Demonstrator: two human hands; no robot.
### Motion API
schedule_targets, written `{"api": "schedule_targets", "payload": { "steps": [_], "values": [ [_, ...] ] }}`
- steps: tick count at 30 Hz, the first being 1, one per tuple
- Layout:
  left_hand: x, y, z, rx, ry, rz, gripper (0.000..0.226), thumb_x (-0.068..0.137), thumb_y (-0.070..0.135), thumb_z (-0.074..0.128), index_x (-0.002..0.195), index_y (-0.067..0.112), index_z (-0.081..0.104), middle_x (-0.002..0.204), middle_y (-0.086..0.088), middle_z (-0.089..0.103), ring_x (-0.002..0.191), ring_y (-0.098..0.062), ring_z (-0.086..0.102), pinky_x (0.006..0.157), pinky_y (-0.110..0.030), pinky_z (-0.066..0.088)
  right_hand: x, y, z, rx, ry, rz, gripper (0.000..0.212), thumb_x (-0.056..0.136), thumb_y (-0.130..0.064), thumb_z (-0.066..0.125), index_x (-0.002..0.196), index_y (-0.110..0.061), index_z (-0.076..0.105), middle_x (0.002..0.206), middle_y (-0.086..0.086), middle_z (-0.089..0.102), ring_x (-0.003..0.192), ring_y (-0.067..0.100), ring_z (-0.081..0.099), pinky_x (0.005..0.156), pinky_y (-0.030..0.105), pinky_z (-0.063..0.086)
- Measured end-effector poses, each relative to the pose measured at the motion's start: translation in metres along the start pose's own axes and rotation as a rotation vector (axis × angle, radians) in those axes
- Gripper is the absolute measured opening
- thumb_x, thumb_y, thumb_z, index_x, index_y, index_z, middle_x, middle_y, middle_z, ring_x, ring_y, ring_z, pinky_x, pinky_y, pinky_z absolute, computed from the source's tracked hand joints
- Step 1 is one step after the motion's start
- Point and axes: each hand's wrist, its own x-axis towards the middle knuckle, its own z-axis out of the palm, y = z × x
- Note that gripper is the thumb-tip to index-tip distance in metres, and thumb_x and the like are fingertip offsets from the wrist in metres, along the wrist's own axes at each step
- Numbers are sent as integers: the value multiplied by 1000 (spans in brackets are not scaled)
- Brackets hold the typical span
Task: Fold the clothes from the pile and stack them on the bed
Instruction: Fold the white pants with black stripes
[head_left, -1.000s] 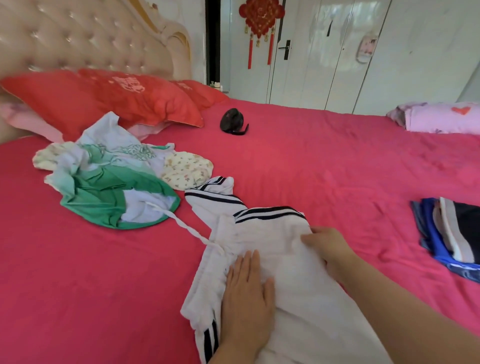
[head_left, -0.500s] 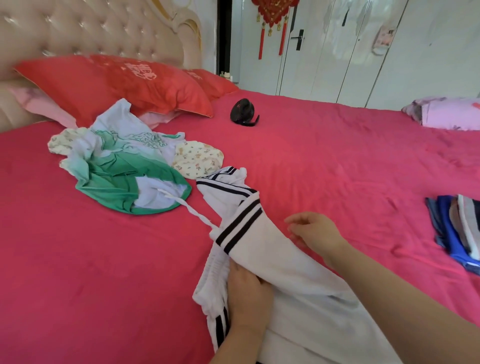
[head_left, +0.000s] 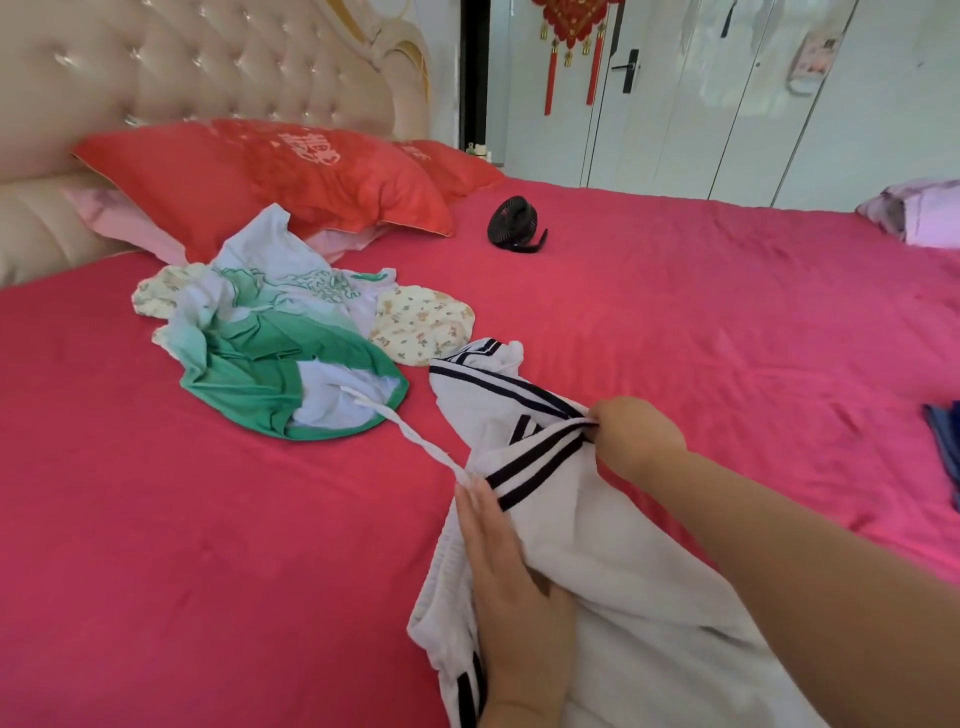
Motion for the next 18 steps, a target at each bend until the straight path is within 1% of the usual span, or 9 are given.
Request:
{"api": "schedule_targets", "payload": {
  "steps": [1,2,3,5,7,10,13,15,18],
  "values": [
    [-1,0,-1,75,-48,23,121,69,-8,63,133,64,-10,157,8,-9,134,9,23,100,-15,36,-4,9,-7,-6,40,22,20,91,-13,45,98,-7,63,104,12,63,97,31,58,69,32,41],
    [-2,1,-1,132,-100,42,116,69,-8,59,134,64,-6,156,13,-15,134,-2,33,96,-19,40,-8,18,-14,8,78,36,19,90,-14,46,96,-7,63,101,12,63,95,32,57,66,31,39],
    [-2,-1,1,170,-119,87,105,71,-5,55,136,61,7,155,15,-14,132,-17,40,98,-24,41,-13,25,-24,42,124,51,18,89,-16,48,92,-7,63,98,13,63,92,32,56,65,31,37],
    [-1,-5,5,234,-96,179,73,71,1,50,133,38,45,155,6,9,131,-32,42,105,-33,39,-28,38,-47,120,238,90,16,86,-18,50,82,-7,60,90,14,61,83,32,53,62,32,36],
    [-1,-3,7,297,-94,156,52,72,3,51,121,15,62,147,-3,26,131,-31,41,104,-43,38,-46,51,-71,166,351,38,16,82,-19,56,76,-4,59,84,13,58,80,30,50,63,34,38],
    [-3,1,7,362,-154,152,40,79,14,48,115,13,66,144,-12,40,129,-31,43,101,-47,34,-79,63,-103,318,412,-45,14,75,-10,65,65,-4,58,81,7,63,82,20,53,67,29,36],
    [-2,-1,6,470,-276,187,47,84,30,35,119,18,64,139,-10,48,126,-30,46,110,-35,28,-106,68,-128,587,339,-12,19,82,-9,58,64,-5,54,62,8,56,60,13,45,54,23,33],
    [-2,3,5,551,-378,222,54,86,36,26,124,20,60,134,-4,54,126,-30,49,115,-30,17,-118,75,-141,451,405,-18,23,85,-20,58,67,-7,52,56,4,47,55,11,40,50,19,31],
    [-1,9,3,592,-493,182,77,79,51,0,138,27,43,147,4,38,141,-20,25,112,-25,-5,-131,90,-156,-85,447,83,17,85,-32,57,83,-15,58,72,6,59,72,27,54,58,30,40]
  ]
}}
